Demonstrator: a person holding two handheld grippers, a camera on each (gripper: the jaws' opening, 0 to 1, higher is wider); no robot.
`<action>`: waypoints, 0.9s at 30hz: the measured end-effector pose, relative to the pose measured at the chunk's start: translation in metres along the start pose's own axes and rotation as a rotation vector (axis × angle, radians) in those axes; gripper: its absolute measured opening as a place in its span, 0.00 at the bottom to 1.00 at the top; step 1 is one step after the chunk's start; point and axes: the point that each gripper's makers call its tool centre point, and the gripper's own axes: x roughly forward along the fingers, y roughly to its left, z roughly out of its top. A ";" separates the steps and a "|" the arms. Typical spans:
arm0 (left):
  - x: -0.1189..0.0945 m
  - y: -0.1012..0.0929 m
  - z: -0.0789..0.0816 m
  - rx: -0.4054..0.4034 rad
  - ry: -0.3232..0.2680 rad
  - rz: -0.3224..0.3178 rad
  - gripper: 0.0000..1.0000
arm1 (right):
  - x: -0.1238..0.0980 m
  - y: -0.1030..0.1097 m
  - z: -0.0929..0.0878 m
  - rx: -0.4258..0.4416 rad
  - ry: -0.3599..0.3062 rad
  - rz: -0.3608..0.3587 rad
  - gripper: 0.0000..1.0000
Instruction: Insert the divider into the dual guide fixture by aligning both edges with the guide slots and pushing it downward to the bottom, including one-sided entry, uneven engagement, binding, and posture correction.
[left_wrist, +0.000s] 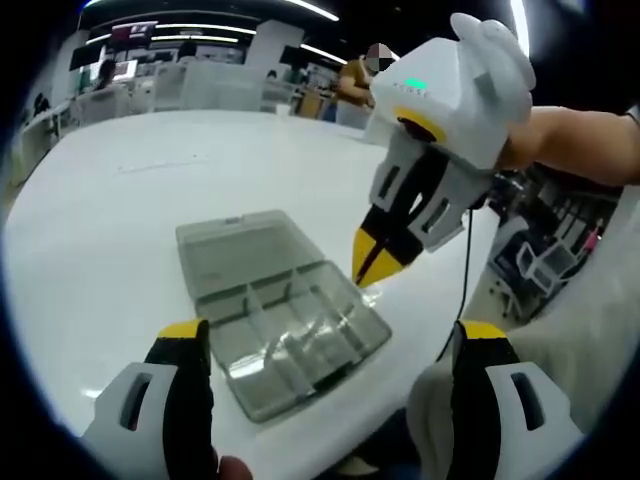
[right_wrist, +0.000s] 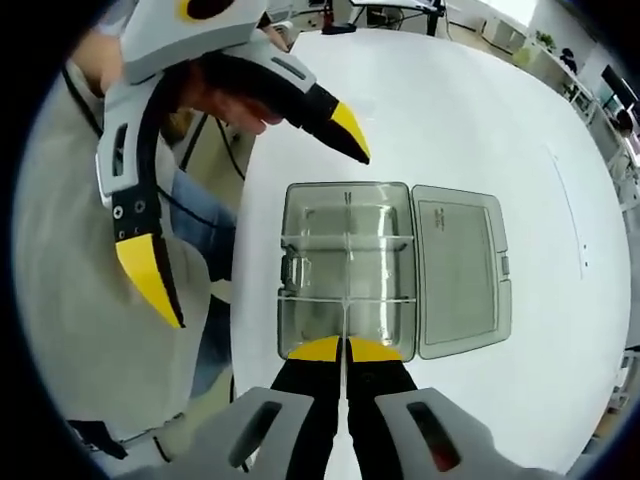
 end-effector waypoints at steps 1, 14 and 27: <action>0.000 0.000 0.000 -0.002 0.000 0.000 0.99 | 0.000 0.000 0.000 0.001 -0.001 0.001 0.00; 0.000 0.000 0.000 -0.005 -0.003 -0.002 0.99 | 0.004 -0.001 -0.001 0.011 -0.003 0.008 0.00; 0.000 0.000 -0.001 -0.009 -0.003 -0.002 0.99 | 0.006 0.000 -0.001 0.009 -0.002 0.010 0.00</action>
